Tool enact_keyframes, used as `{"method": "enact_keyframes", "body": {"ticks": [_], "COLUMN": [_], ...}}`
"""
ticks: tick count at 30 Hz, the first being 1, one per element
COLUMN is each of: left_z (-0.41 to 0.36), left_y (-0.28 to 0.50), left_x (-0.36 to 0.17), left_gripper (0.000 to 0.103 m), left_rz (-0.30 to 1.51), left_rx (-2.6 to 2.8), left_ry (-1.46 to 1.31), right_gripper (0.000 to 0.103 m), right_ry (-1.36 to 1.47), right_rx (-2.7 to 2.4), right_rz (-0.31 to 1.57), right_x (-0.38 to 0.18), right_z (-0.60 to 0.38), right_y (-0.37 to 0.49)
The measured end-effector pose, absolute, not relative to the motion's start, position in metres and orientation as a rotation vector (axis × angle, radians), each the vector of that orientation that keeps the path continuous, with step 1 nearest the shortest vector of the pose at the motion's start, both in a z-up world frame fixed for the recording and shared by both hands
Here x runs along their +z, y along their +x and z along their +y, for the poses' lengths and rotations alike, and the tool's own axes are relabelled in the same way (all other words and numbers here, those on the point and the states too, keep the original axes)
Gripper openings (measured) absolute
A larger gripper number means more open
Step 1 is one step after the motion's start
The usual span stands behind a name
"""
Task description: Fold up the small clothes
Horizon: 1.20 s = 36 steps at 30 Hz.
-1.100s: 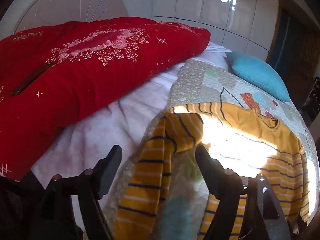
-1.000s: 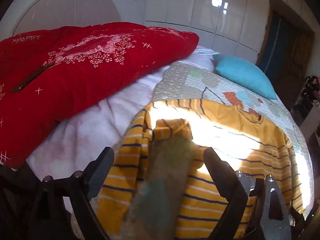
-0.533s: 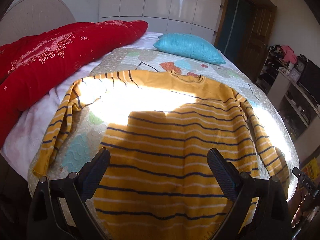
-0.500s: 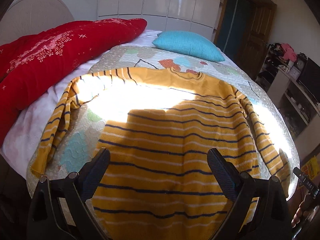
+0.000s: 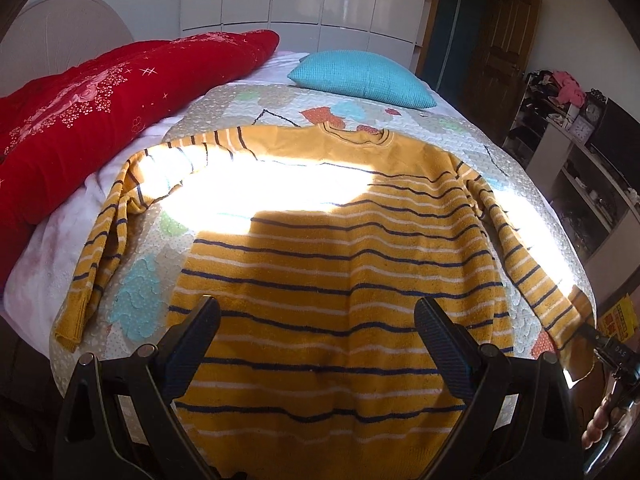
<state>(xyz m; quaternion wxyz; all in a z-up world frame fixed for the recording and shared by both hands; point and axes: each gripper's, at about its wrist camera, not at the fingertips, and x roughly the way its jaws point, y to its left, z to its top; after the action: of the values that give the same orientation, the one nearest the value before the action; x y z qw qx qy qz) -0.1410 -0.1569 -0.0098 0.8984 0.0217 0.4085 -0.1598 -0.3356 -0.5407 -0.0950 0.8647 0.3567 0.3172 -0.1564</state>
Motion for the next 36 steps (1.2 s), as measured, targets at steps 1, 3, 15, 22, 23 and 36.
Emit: {"method": "enact_keyframes", "body": {"ticks": [1,3,15,22,23,36], "left_z": [-0.154,-0.145,-0.099,-0.064,-0.056,0.022], "left_y": [-0.140,-0.139,-0.136,-0.143,-0.144,-0.140], "left_x": [-0.007,-0.003,0.003,-0.005,-0.007,-0.036], "left_gripper": [0.097,0.097,0.097,0.097,0.097,0.097], "left_rz": [0.841,0.830,0.806,0.793,0.792,0.800], "left_rx": [-0.323,-0.310,-0.260,-0.263,-0.256,-0.184], "left_ry": [0.035,0.012,-0.086,-0.159,-0.170,-0.314], "right_gripper": [0.013,0.012,0.012,0.011,0.011,0.014], "right_ry": [0.744,0.748,0.700,0.694,0.672,0.460], "right_rx": [-0.365,-0.461,-0.435,-0.058,-0.020,0.151], "right_rz": [0.642,0.600,0.626,0.704,0.722,1.026], "right_x": [-0.087,-0.072,-0.008,0.016,0.017,-0.072], "right_z": [-0.555,-0.592,-0.620,-0.519,-0.500,-0.316], "right_y": [-0.341,-0.350,-0.260,-0.110,-0.087,0.147]}}
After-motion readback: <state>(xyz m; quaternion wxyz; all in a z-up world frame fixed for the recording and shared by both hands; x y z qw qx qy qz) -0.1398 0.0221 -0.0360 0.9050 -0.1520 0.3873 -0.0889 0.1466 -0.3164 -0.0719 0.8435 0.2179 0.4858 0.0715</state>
